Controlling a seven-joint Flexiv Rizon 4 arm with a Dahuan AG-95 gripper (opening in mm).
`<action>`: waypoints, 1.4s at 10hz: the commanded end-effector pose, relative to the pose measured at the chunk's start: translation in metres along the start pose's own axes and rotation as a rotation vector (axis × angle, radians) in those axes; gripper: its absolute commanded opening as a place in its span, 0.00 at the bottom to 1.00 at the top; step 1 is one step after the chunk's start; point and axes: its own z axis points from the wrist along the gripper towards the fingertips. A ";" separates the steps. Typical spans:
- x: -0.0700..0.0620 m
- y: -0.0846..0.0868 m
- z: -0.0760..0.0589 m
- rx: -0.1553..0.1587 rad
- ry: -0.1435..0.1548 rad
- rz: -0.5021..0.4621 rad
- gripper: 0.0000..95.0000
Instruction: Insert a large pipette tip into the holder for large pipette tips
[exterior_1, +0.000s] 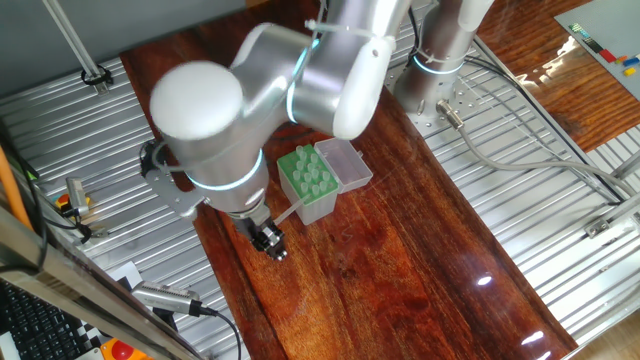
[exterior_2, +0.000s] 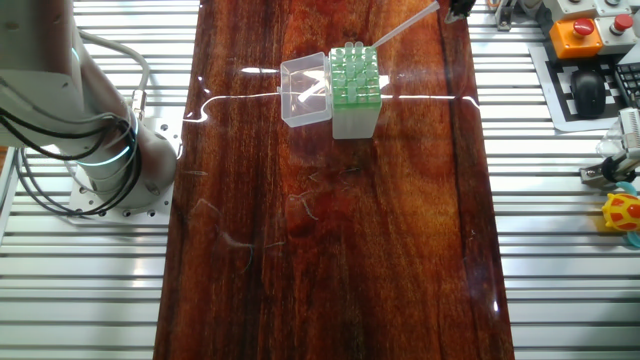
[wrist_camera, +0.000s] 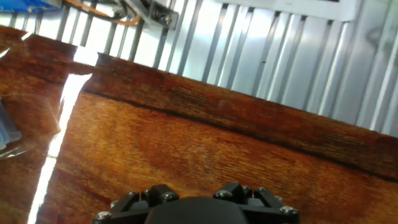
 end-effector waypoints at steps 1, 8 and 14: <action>0.009 -0.001 0.001 0.002 -0.007 -0.015 0.60; 0.019 0.002 -0.008 0.013 -0.030 -0.039 0.60; 0.018 0.003 -0.010 0.067 -0.003 -0.085 0.40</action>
